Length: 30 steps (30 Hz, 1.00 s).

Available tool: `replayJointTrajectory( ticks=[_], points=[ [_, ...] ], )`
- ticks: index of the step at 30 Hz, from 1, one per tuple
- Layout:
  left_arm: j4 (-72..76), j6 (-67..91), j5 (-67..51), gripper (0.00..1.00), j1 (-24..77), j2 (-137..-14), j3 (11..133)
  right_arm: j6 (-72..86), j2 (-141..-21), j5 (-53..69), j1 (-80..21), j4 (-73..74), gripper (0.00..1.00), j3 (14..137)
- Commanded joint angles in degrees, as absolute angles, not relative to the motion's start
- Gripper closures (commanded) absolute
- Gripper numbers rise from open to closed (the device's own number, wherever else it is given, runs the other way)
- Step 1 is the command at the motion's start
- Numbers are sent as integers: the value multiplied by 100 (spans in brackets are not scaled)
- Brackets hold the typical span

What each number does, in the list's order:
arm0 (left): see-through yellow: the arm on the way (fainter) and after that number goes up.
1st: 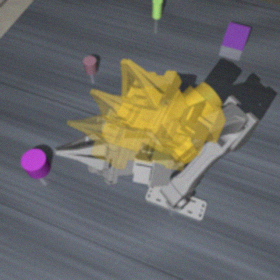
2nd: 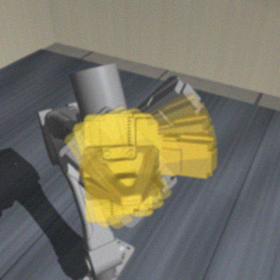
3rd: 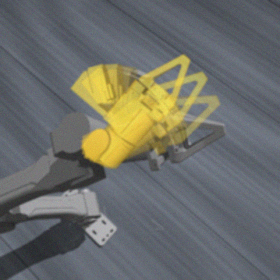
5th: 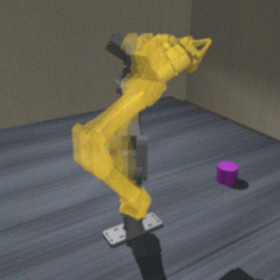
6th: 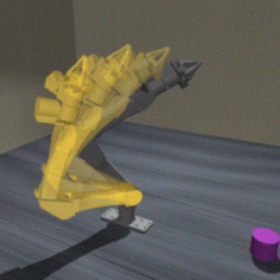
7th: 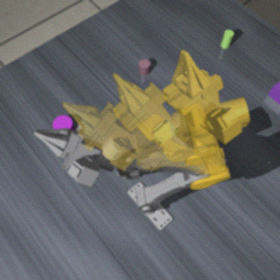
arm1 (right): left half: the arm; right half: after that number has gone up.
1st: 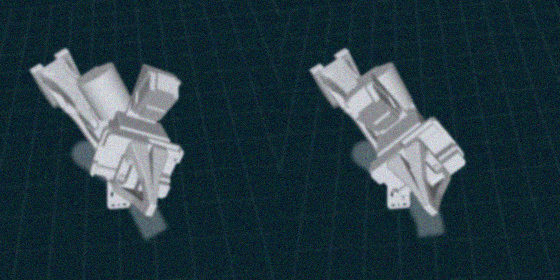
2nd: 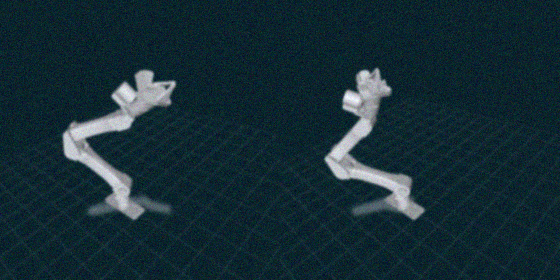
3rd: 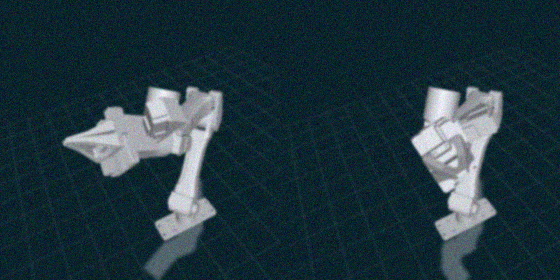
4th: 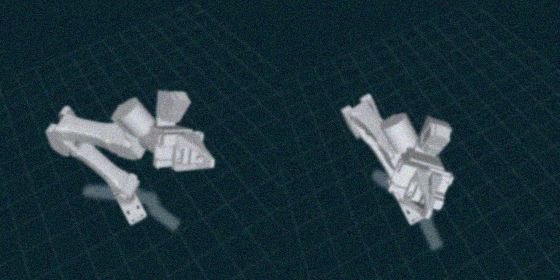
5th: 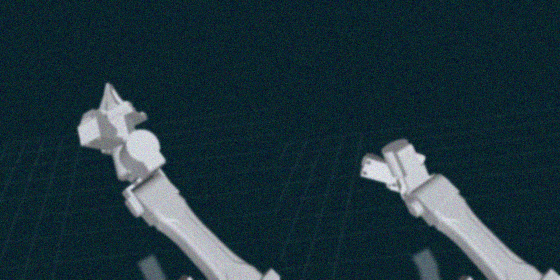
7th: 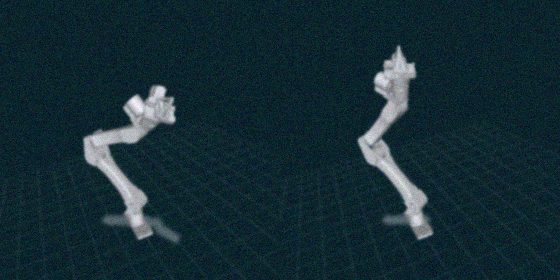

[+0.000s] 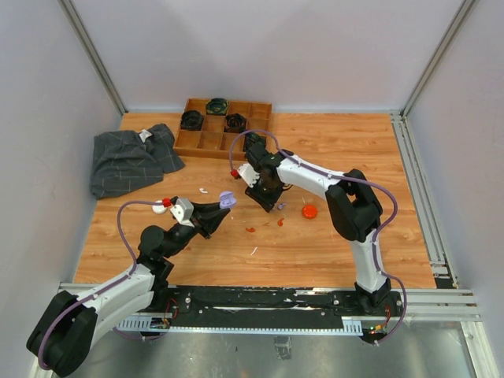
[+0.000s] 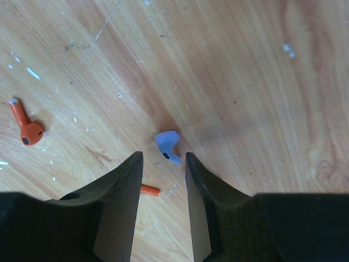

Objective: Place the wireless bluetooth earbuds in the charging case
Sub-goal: Pick up the earbud from the center of the board.

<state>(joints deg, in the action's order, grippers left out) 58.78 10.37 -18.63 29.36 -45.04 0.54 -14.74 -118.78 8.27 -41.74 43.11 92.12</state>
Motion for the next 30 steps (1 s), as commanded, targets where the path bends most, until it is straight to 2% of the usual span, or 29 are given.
replayJointTrajectory(
  ticks=[1,19,24,30],
  points=[
    [5897,1010,-1790,100,2892,-4427,-31,-1803,-12049,987,-4183,4693,62,9549],
    [5913,1020,-1764,100,2892,-4318,-70,-2177,-12743,620,-4356,4988,69,9934],
    [5915,1027,-1769,100,2892,-4316,-70,-2179,-12869,550,-4392,5124,75,10031],
    [5880,1012,-1740,100,2892,-4209,-92,-2091,-12642,684,-4400,5159,86,10047]
  ],
)
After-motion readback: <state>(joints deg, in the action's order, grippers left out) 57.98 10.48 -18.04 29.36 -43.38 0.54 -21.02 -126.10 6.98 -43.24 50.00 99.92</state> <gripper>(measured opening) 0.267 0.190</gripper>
